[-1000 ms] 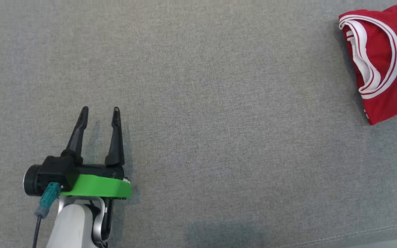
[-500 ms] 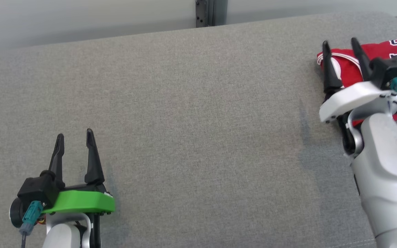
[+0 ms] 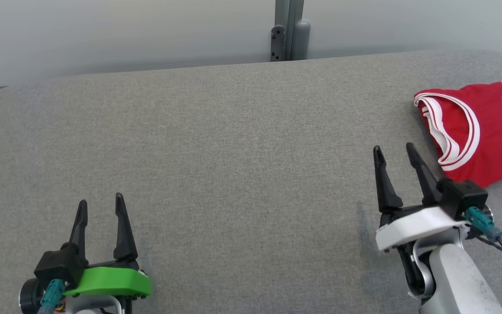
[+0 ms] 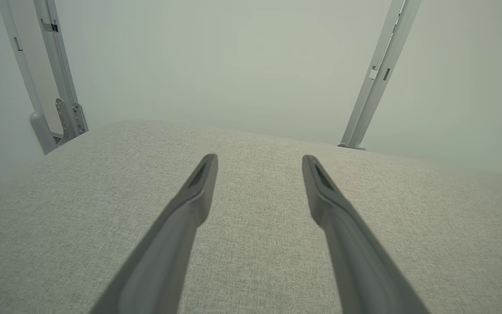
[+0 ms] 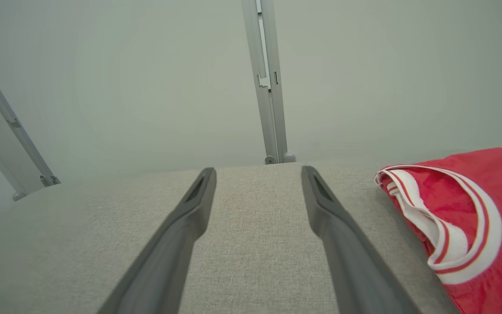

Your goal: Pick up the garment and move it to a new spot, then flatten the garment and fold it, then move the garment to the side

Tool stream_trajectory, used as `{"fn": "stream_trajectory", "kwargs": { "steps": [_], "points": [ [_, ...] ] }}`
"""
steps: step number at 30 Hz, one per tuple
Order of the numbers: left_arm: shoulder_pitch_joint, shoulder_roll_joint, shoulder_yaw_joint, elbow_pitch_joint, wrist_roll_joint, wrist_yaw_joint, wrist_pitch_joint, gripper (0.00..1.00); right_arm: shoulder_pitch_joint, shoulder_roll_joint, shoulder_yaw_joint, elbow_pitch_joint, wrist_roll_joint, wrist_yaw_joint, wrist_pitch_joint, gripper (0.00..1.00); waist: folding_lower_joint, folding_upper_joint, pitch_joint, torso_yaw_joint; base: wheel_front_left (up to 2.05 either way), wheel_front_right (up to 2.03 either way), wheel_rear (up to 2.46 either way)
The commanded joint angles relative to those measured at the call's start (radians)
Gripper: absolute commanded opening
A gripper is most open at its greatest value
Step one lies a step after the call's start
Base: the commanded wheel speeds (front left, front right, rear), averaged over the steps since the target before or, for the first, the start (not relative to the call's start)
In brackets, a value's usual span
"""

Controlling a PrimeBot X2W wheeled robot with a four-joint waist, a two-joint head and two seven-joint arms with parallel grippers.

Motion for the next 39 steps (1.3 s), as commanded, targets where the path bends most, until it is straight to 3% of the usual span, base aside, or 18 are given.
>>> {"fn": "stream_trajectory", "kwargs": {
  "steps": [1,29,30,31,33,39],
  "points": [
    [0.012,0.001,-0.005,-0.002,-0.007,0.005,0.000,1.00,0.028,-0.002,0.008,-0.019,0.012,-0.001,-0.004,1.00,0.0001,0.0000,0.003,0.003,0.00,0.00,0.00],
    [0.049,0.001,-0.039,0.044,0.018,-0.017,0.000,1.00,0.126,-0.001,0.033,-0.051,0.027,-0.001,-0.005,1.00,0.0001,0.0000,-0.048,0.009,0.00,0.00,0.00],
    [0.037,-0.001,-0.041,0.046,0.021,-0.015,0.000,0.00,0.112,0.001,0.032,-0.049,0.025,0.000,-0.001,0.00,0.0001,0.0000,-0.048,0.009,0.00,0.00,0.00],
    [0.037,-0.001,-0.041,0.052,0.019,-0.015,0.001,0.00,0.114,0.001,0.032,-0.044,0.027,0.000,-0.001,0.00,0.0001,0.0000,-0.048,0.009,0.00,0.00,0.00],
    [0.032,-0.001,-0.027,0.081,-0.099,-0.028,0.032,0.00,0.131,-0.002,0.023,-0.021,0.153,0.000,0.026,0.00,0.0001,0.0000,-0.050,0.008,0.00,0.00,0.00],
    [0.022,-0.001,-0.012,0.083,-0.203,-0.039,0.061,0.00,0.129,-0.007,0.013,-0.020,0.263,0.000,0.050,0.00,0.0001,0.0000,-0.053,0.006,0.00,0.00,0.00]
  ]
}}
